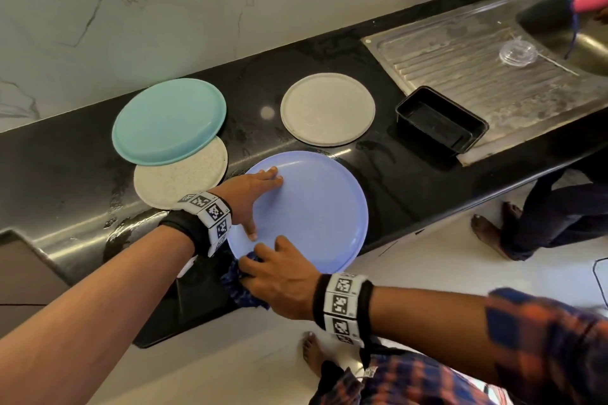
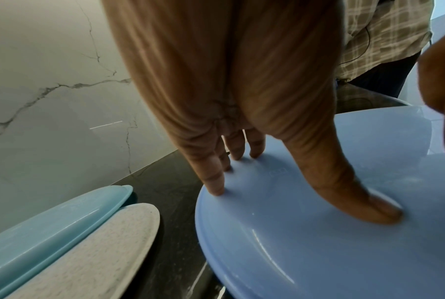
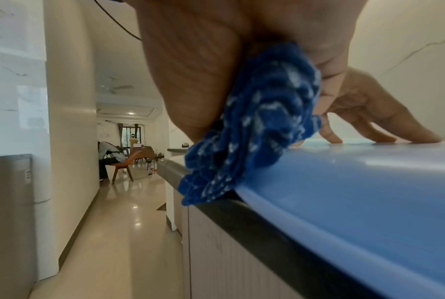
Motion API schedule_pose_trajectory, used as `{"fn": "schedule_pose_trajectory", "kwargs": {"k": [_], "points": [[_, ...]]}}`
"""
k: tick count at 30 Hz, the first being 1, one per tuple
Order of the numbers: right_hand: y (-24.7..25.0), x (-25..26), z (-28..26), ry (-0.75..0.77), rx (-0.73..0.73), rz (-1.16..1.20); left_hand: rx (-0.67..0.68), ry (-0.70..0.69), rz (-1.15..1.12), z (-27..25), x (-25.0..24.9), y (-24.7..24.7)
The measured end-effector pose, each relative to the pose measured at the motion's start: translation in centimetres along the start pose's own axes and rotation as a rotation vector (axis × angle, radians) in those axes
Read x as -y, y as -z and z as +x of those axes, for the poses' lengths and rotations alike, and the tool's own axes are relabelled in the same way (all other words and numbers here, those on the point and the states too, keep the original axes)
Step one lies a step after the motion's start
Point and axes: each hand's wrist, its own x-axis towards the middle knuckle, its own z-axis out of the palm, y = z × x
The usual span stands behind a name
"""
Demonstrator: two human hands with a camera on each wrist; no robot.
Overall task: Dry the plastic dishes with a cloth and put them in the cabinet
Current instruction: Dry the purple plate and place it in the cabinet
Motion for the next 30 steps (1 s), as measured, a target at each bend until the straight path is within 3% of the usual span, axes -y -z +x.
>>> {"fn": "schedule_pose_trajectory", "kwargs": {"k": [4, 8, 12, 15, 17, 19, 22, 24, 26, 28, 30], "points": [[0.2, -0.9, -0.9, -0.012, 0.0, 0.041, -0.006, -0.007, -0.003, 0.0, 0.2, 0.0], [-1.0, -5.4, -7.1, -0.066, -0.033, 0.167, -0.021, -0.008, -0.029, 0.0, 0.6, -0.3], [-0.6, -12.1, -11.1, -0.347, 0.02, 0.239, -0.026, -0.012, -0.025, 0.0, 0.4, -0.3], [0.4, -15.7, -8.9, -0.543, 0.008, 0.274, -0.023, -0.008, -0.018, 0.0, 0.1, 0.0], [0.8, -16.8, -6.0, -0.588, 0.005, 0.24, -0.023, -0.006, -0.027, -0.1, -0.1, 0.2], [0.7, -16.1, -3.2, -0.559, 0.004, 0.171, -0.029, -0.007, -0.036, -0.2, -0.1, 0.3], [0.4, -11.7, -1.2, -0.345, 0.026, 0.167, -0.038, 0.011, -0.071, -0.4, 0.1, 0.1], [0.1, -8.9, -2.5, -0.177, 0.048, 0.16, -0.051, 0.029, -0.112, -0.7, 0.2, -0.2], [0.2, -8.3, -4.8, -0.106, 0.099, 0.193, -0.064, 0.04, -0.129, -0.8, 0.2, -0.4], [0.5, -10.3, -6.2, -0.159, 0.133, 0.187, -0.061, 0.04, -0.13, -0.7, 0.3, -0.4], [1.0, -13.7, -5.7, -0.34, 0.092, 0.155, -0.052, 0.038, -0.097, -0.7, 0.3, -0.3]]}}
